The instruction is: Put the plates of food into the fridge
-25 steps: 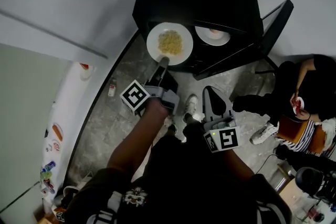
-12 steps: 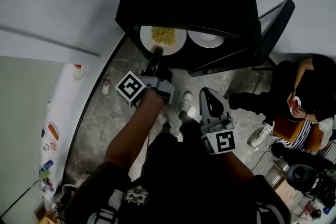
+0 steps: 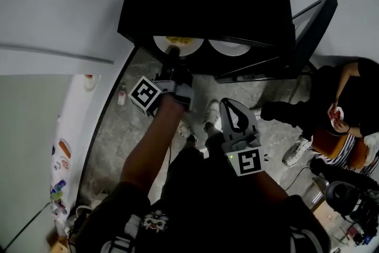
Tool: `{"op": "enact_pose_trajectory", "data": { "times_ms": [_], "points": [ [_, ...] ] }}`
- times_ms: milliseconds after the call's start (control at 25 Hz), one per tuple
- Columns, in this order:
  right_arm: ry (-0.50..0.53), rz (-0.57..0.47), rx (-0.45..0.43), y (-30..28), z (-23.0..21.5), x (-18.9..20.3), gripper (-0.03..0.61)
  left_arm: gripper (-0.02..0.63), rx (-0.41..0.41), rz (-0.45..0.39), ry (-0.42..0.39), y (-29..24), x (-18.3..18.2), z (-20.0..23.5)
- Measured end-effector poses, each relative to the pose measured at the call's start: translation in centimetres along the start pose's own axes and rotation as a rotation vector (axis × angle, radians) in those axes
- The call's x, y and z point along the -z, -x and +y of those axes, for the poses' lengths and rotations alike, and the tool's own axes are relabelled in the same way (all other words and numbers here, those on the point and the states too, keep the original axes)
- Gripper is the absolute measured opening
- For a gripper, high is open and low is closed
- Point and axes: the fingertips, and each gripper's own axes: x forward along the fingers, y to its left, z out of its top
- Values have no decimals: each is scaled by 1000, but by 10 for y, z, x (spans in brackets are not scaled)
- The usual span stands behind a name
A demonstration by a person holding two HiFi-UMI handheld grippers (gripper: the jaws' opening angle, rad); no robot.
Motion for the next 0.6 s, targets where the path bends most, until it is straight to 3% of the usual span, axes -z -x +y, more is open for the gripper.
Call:
{"op": "enact_pose_trajectory", "data": {
  "times_ms": [160, 520, 600],
  "points": [
    [55, 4, -6, -4, -2, -3, 25, 40, -14, -5, -12, -7, -4, 6],
    [36, -5, -3, -15, -7, -6, 25, 41, -32, -24, 19, -12, -4, 8],
    [31, -10, 1, -16, -7, -8, 25, 46, -33, -26, -11, -11, -5, 6]
  ]
}}
